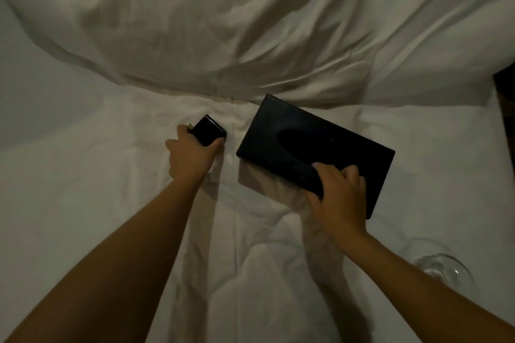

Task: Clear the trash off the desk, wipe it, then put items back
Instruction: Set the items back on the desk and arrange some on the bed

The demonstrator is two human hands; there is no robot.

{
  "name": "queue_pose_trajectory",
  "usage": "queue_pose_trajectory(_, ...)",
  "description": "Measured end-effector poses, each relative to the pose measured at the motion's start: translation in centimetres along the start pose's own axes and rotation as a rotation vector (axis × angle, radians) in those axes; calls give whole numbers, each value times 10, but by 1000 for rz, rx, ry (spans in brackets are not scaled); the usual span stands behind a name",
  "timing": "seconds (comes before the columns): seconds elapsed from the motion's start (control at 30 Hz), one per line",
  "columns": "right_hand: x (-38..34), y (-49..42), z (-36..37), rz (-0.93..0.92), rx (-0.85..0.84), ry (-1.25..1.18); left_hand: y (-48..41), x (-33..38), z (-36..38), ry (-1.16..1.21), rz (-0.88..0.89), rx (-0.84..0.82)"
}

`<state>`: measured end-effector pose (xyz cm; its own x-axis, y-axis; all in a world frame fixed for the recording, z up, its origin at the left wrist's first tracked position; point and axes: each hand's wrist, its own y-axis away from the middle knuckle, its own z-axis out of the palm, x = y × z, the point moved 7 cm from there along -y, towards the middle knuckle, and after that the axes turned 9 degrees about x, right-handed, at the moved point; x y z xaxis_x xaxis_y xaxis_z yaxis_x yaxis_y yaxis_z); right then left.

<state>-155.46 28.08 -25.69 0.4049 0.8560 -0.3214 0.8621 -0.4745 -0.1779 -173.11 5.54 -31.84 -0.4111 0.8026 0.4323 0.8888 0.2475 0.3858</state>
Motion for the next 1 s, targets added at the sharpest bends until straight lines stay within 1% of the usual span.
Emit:
queue_pose_trajectory(0.1,-2,16,-7,-41,-10,29,7,-6,-11,-34,69,54)
queue_pose_trajectory(0.2,-7,57,-10,-59,-69,26,24,-37,-32,76,30,120)
queue_pose_trajectory(0.27,-14,87,-11,-104,-107,41,40,-62,-37,152,-13,104)
queue_pose_trajectory(0.33,-23,114,-11,-160,-153,34,58,-80,-36,173,-48,75)
queue_pose_trajectory(0.4,-31,136,-9,-227,-192,18,68,-94,-33,201,-89,62)
queue_pose_trajectory(0.47,-39,155,-5,-296,-265,7,72,-105,-28,268,-136,41)
queue_pose_trajectory(0.53,-44,164,-7,-319,-308,-4,73,-112,-24,298,-177,6)
queue_pose_trajectory(0.57,-45,162,-12,-286,-297,-38,74,-115,-22,327,-198,-17)
queue_pose_trajectory(0.6,-44,154,-19,-211,-259,-122,75,-116,-20,379,-226,-40)
queue_pose_trajectory(0.67,-33,123,-37,42,-114,-306,75,-114,-18,478,-289,-58)
queue_pose_trajectory(0.7,-24,104,-43,178,-46,-340,72,-114,-18,503,-317,-48)
queue_pose_trajectory(0.77,1,69,-39,411,-16,-322,66,-118,-16,535,-385,-46)
queue_pose_trajectory(0.8,15,55,-29,501,-47,-307,62,-122,-12,546,-417,-53)
queue_pose_trajectory(0.87,39,36,-6,632,-185,-262,58,-131,-6,559,-459,-52)
queue_pose_trajectory(0.93,52,29,12,690,-331,-192,59,-130,-2,576,-490,-82)
queue_pose_trajectory(1.0,57,28,22,716,-398,-155,58,-125,3,602,-492,-126)
